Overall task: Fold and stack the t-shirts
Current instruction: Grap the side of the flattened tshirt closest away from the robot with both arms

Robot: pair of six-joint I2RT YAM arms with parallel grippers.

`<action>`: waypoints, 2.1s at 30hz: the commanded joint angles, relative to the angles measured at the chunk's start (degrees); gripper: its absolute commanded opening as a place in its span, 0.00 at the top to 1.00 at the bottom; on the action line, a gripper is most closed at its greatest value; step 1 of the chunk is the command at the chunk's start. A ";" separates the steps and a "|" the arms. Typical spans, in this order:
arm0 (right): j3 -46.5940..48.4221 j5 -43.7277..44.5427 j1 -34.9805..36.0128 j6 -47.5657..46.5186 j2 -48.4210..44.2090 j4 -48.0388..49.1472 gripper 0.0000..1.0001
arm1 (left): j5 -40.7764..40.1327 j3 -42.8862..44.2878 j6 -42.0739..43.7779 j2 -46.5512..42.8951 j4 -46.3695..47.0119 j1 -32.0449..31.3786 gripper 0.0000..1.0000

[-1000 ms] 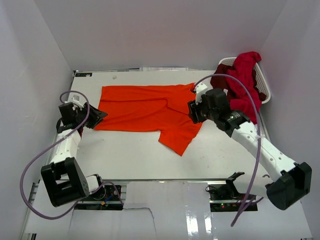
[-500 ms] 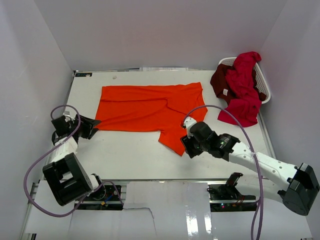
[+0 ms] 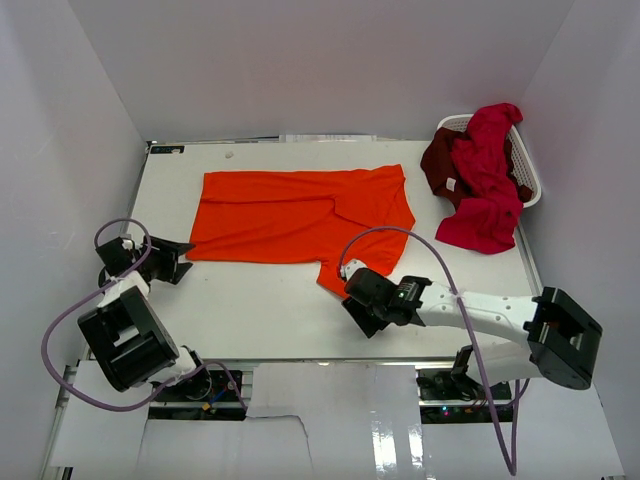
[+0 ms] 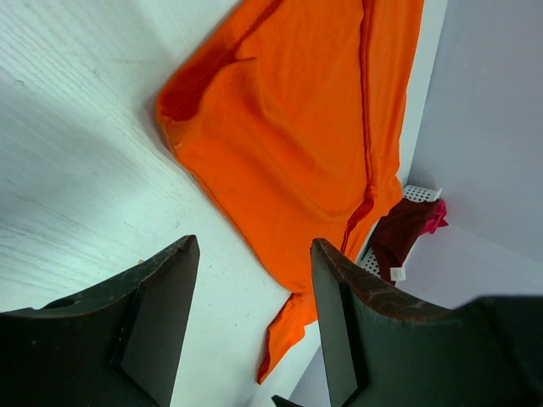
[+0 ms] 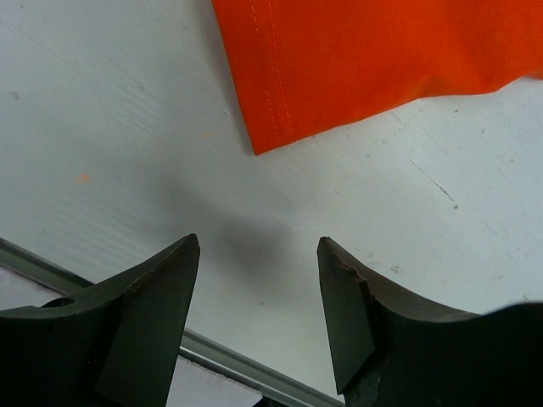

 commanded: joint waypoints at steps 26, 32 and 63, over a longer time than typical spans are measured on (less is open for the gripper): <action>7.53 0.91 -3.50 -5.81 15.76 9.53 0.45 | 0.28 2.95 1.10 4.33 2.63 1.33 0.34; 6.65 -0.93 -5.78 -6.61 15.94 10.50 0.53 | -0.25 3.31 1.63 4.42 2.37 1.33 0.35; 6.56 -5.42 -6.66 -6.69 15.41 8.39 0.72 | -6.38 -1.26 1.10 3.71 3.42 1.33 0.38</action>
